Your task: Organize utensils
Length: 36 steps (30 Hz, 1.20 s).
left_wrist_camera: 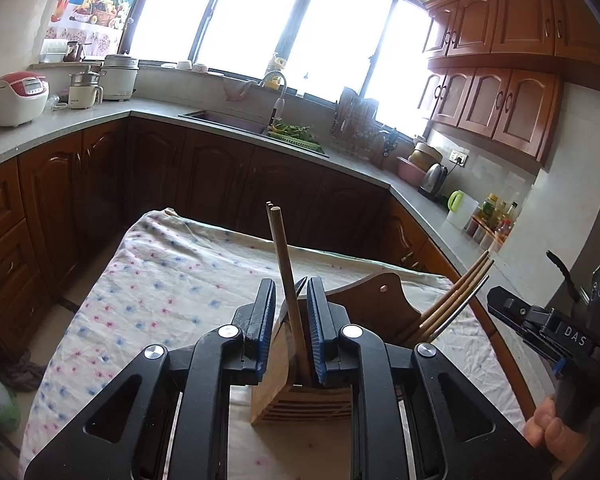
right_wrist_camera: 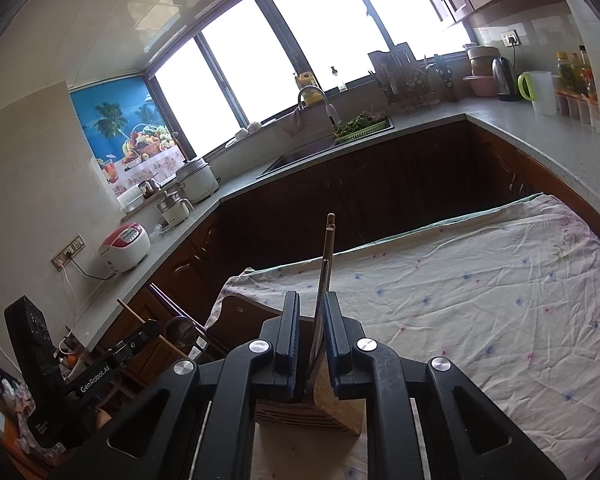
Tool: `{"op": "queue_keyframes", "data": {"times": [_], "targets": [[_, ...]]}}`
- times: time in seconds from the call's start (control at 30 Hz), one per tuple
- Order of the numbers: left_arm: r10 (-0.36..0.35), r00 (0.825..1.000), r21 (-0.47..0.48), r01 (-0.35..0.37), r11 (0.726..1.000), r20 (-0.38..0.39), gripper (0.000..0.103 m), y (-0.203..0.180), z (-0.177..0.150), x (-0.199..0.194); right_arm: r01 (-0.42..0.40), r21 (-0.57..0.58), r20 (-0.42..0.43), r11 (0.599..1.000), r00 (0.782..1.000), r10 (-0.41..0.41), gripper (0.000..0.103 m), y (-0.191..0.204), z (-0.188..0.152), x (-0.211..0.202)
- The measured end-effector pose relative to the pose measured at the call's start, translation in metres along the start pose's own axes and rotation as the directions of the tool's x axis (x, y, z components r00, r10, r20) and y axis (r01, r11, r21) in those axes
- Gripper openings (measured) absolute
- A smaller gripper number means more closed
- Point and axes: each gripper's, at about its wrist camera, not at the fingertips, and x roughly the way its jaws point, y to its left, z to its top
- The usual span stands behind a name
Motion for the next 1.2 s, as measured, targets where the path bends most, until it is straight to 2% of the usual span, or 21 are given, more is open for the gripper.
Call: {"op": "queue_keyframes", "data": {"times": [0.1,0.13,0.17,0.2,0.27,0.3,0.67,0.83,1.0,1.2], "targets": [[0.011,1.0,-0.003,-0.011,1.0,0.012,0.043,0.001,-0.004,-0.008,-0.002,0.003,0.006,1.0,1.0,0.002,0.044,-0.001,-0.003,-0.004],[0.018,1.0,-0.004,-0.018,1.0,0.009,0.047,0.002,-0.005,-0.01,-0.002,0.005,0.007,1.0,1.0,0.002,0.047,-0.001,-0.004,-0.005],[0.027,1.0,-0.01,-0.027,1.0,0.004,0.061,0.003,-0.007,-0.012,-0.004,0.009,0.008,1.0,1.0,0.004,0.054,-0.002,-0.006,-0.006],[0.032,0.999,-0.017,-0.032,0.999,0.006,0.07,0.005,-0.009,-0.014,-0.005,0.012,0.009,1.0,1.0,0.005,0.064,-0.002,-0.008,-0.007],[0.039,0.999,-0.021,-0.039,0.999,0.006,0.072,0.008,-0.013,-0.019,-0.008,0.013,0.007,1.0,1.0,0.008,0.074,-0.002,-0.012,-0.009],[0.045,0.999,-0.024,-0.045,0.999,-0.002,0.078,0.009,-0.015,-0.02,-0.01,0.01,0.005,1.0,1.0,0.01,0.076,-0.001,-0.015,-0.01],[0.063,0.998,-0.045,-0.064,0.997,-0.013,0.086,0.019,-0.029,-0.044,-0.01,-0.027,0.003,1.0,1.0,0.01,0.08,0.011,-0.028,-0.026],[0.064,0.998,-0.055,-0.065,0.996,-0.02,0.09,0.021,-0.034,-0.058,-0.01,-0.031,0.008,0.999,1.0,0.01,0.085,0.017,-0.036,-0.039],[0.058,0.998,-0.07,-0.06,0.996,-0.027,0.094,0.026,-0.046,-0.077,0.002,-0.095,0.046,0.995,0.999,0.003,0.093,0.03,-0.054,-0.061],[0.065,0.998,-0.055,-0.066,0.996,-0.027,0.094,0.025,-0.067,-0.103,0.012,-0.147,0.095,0.989,0.995,0.002,0.095,0.039,-0.083,-0.089]]}}
